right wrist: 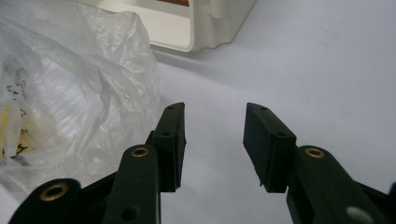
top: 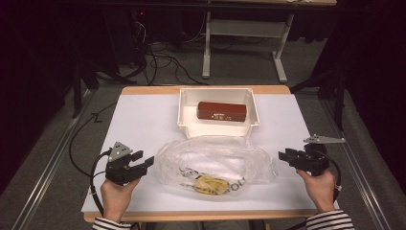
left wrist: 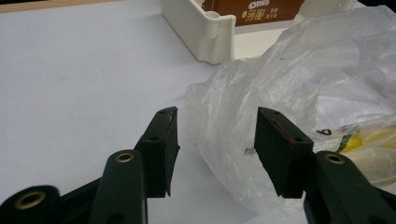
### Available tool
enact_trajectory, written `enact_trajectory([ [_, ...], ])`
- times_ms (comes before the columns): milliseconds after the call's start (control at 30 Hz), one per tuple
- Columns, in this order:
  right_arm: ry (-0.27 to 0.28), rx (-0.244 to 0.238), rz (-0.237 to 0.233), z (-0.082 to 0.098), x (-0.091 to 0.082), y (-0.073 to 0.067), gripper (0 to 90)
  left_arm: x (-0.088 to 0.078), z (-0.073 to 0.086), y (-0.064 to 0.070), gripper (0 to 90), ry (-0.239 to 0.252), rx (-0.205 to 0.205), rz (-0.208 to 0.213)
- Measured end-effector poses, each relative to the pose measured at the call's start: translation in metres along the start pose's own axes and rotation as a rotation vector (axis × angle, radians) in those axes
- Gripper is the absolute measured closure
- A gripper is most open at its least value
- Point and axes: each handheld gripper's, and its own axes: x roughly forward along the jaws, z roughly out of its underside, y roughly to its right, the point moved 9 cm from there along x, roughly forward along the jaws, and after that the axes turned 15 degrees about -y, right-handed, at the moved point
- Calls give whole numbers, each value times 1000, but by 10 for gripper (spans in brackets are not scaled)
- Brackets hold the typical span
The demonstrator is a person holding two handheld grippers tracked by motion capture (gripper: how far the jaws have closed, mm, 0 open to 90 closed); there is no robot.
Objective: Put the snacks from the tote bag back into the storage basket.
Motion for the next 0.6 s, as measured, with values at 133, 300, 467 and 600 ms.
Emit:
enact_trajectory([
  [133, -3, 14, -5, 5, 1, 3, 597, 3, 1, -5, 500, -2, -12, -2],
  [300, -3, 21, -8, 9, 3, 6, 599, 6, 3, -8, 500, -7, -19, -4],
  [467, -5, 30, -7, 12, 6, 9, 601, 10, 5, -11, 500, -13, -29, -5],
  [600, -6, 42, -6, 14, 10, 12, 607, 13, 5, -14, 497, -10, -35, -2],
])
